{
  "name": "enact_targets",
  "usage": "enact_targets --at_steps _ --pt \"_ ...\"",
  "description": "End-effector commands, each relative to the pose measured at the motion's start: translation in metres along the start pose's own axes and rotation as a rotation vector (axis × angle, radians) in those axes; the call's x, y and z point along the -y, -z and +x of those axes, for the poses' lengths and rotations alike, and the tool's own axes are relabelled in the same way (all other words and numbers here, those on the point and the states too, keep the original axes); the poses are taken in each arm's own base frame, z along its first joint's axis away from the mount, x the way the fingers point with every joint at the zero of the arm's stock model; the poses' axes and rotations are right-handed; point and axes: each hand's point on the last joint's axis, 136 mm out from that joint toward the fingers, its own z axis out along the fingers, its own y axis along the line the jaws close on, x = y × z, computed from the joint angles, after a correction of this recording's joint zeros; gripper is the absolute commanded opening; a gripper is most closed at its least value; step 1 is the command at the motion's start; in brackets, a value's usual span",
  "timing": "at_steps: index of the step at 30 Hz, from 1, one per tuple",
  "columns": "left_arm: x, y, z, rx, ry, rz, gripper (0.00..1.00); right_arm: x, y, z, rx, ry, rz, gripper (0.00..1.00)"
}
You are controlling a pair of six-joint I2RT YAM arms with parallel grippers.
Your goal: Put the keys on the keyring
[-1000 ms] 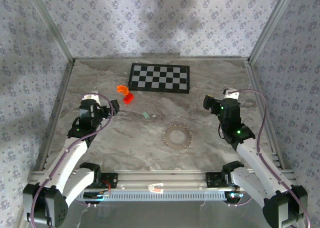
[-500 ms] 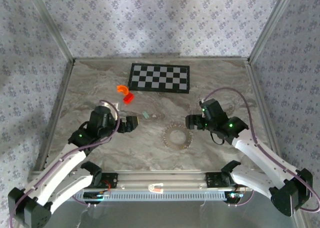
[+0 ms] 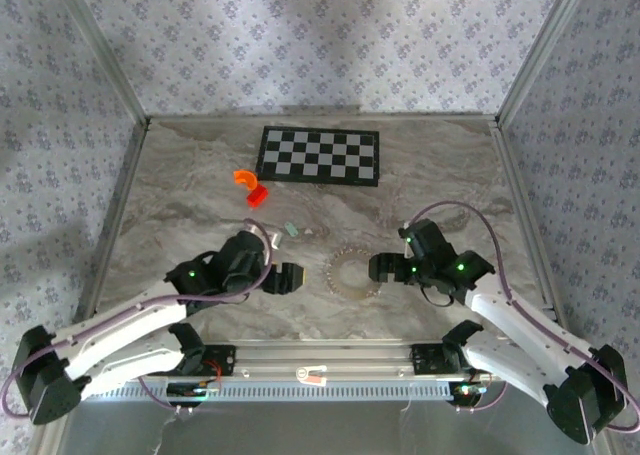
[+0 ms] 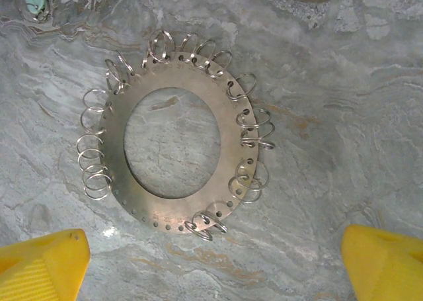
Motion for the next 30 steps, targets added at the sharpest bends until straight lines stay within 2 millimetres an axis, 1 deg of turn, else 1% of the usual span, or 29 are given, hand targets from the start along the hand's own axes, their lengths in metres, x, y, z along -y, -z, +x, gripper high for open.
enact_targets --at_steps 1,7,11,16,20,26,30 --pt "0.011 -0.015 -0.001 0.009 0.023 0.004 0.73 0.005 -0.001 0.011 -0.017 -0.042 -0.007 1.00" --pt "0.027 -0.041 0.006 -0.056 -0.019 -0.019 0.56 0.012 0.002 0.012 0.007 -0.068 -0.011 1.00" --pt "0.037 -0.052 0.008 -0.085 -0.046 -0.029 0.49 0.016 0.002 0.012 0.017 -0.078 -0.007 1.00" --pt "0.044 -0.067 0.008 -0.112 -0.067 -0.051 0.44 0.019 0.000 0.012 0.021 -0.090 -0.013 1.00" --pt "0.049 -0.078 0.009 -0.128 -0.079 -0.062 0.42 0.021 -0.001 0.012 0.025 -0.094 -0.014 1.00" --pt "0.059 -0.095 0.018 -0.169 -0.123 -0.085 0.41 0.027 -0.005 0.016 0.024 -0.112 -0.009 1.00" --pt "0.061 -0.105 0.026 -0.210 -0.156 -0.116 0.39 0.030 -0.006 0.016 0.030 -0.123 -0.007 0.99"
